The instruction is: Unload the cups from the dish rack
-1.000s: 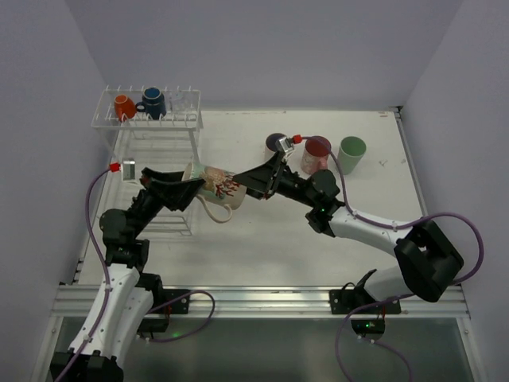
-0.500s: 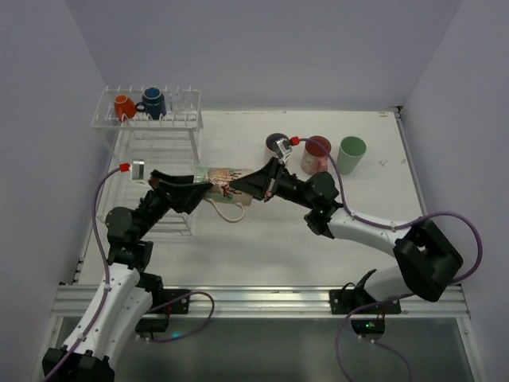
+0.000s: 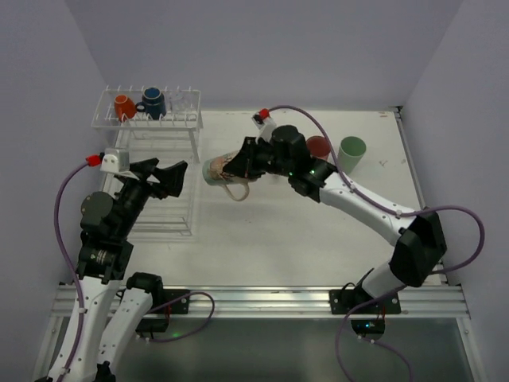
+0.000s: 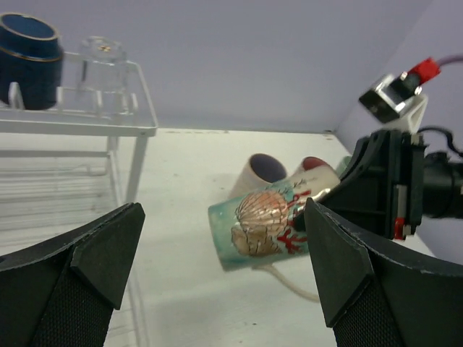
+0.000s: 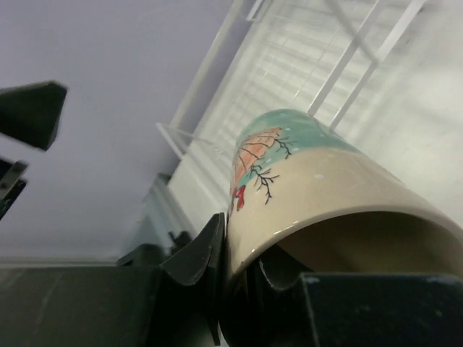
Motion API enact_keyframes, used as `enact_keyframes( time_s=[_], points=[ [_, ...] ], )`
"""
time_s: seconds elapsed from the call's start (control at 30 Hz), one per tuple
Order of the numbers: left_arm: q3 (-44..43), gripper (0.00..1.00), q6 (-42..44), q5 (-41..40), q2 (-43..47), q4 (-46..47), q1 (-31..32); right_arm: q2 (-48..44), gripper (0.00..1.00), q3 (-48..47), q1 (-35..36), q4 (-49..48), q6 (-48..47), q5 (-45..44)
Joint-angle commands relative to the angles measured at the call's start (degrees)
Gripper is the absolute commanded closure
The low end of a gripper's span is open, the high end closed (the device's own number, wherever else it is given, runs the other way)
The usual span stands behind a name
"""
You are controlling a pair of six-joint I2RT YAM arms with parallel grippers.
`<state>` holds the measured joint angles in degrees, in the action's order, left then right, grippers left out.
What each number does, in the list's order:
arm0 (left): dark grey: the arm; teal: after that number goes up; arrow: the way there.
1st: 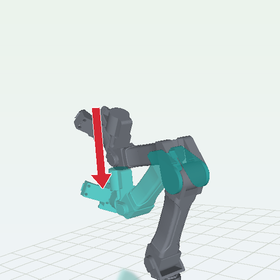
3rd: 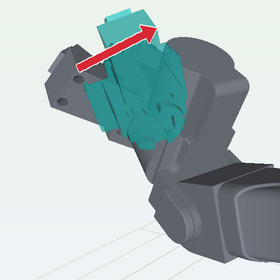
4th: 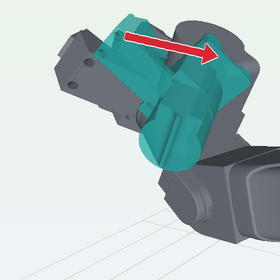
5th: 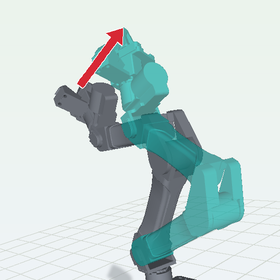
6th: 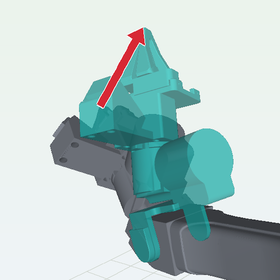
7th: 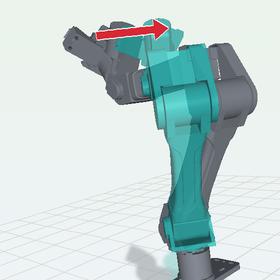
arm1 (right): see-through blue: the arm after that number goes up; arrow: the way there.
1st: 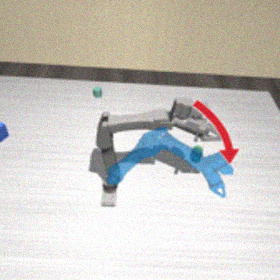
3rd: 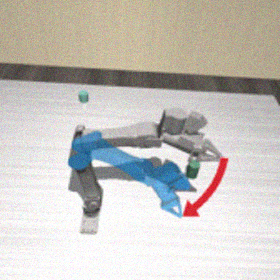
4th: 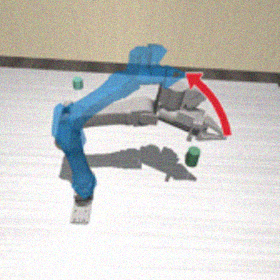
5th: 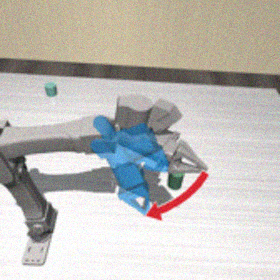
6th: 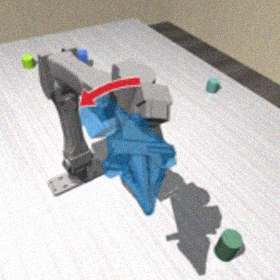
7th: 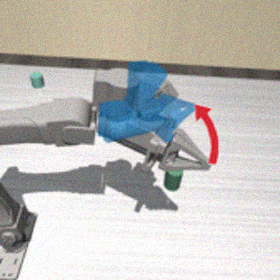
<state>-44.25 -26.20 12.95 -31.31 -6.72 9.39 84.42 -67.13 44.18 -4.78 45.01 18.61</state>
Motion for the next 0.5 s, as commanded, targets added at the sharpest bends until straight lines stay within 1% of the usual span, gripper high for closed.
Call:
enact_keyframes(
  time_s=[0.0, 0.03, 0.07, 0.1, 0.13, 0.17, 0.2, 0.23, 0.27, 0.3, 0.33, 0.37, 0.43, 0.47],
  points=[
    [-1.9, 0.0, 8.79, -10.04, 0.63, -9.27, -0.16, 5.38, 1.0, -21.46, -0.24, 18.36, -21.93, -7.42],
    [-1.63, 0.0, 9.49, -10.66, 0.81, -9.62, -0.16, 10.8, 1.0, -25.98, -0.15, 22.57, -24.68, -8.84],
    [-1.11, 0.0, 9.84, -11.1, 1.07, -9.8, -0.16, 13.72, 1.0, -30.12, -0.24, 30.19, -29.5, -10.16],
    [0.03, 0.0, 10.28, -12.06, 1.6, -9.89, -0.16, 16.62, 1.0, -38.78, -0.24, 33.57, -31.55, -12.0],
    [0.56, 0.0, 10.72, -12.59, 1.78, -9.89, -0.07, 19.61, 1.0, -43.39, -0.24, 37.26, -33.57, -12.98],
    [1.0, 0.0, 10.81, -12.6, 2.13, -9.72, -0.16, 25.47, 1.0, -47.43, -0.24, 43.82, -35.24, -14.29],
    [1.79, 0.0, 10.99, -12.6, 2.65, -9.63, -0.16, 28.4, 1.0, -56.0, -0.15, 46.84, -38.39, -15.52],
    [2.06, 0.0, 11.08, -12.6, 2.92, -9.63, -0.16, 31.21, 1.0, -60.18, -0.24, 49.66, -39.81, -17.62],
    [2.24, 0.0, 11.08, -12.69, 3.27, -9.54, -0.16, 36.11, 1.0, -63.53, -0.15, 53.52, -42.53, -18.34],
    [2.59, 0.0, 10.99, -12.69, 3.97, -9.45, -0.07, 38.16, 1.0, -69.13, -0.24, 54.95, -43.86, -18.52],
    [2.68, 0.0, 10.56, -12.69, 4.15, -9.19, 0.02, 39.93, 1.0, -71.1, -0.24, 56.01, -44.57, -21.05],
    [2.68, 0.0, 10.38, -12.69, 4.24, -9.27, 0.19, 41.16, 1.0, -71.9, -0.15, 55.84, -48.49, -22.03],
    [2.41, 0.0, 10.2, -14.88, 3.89, -9.62, 1.33, 42.75, 1.0, -70.69, -0.06, 54.53, -50.89, -23.44],
    [2.33, 0.0, 10.29, -15.23, 3.89, -9.97, 1.86, 42.84, 1.0, -69.72, -0.06, 52.09, -52.38, -24.92]
  ],
)
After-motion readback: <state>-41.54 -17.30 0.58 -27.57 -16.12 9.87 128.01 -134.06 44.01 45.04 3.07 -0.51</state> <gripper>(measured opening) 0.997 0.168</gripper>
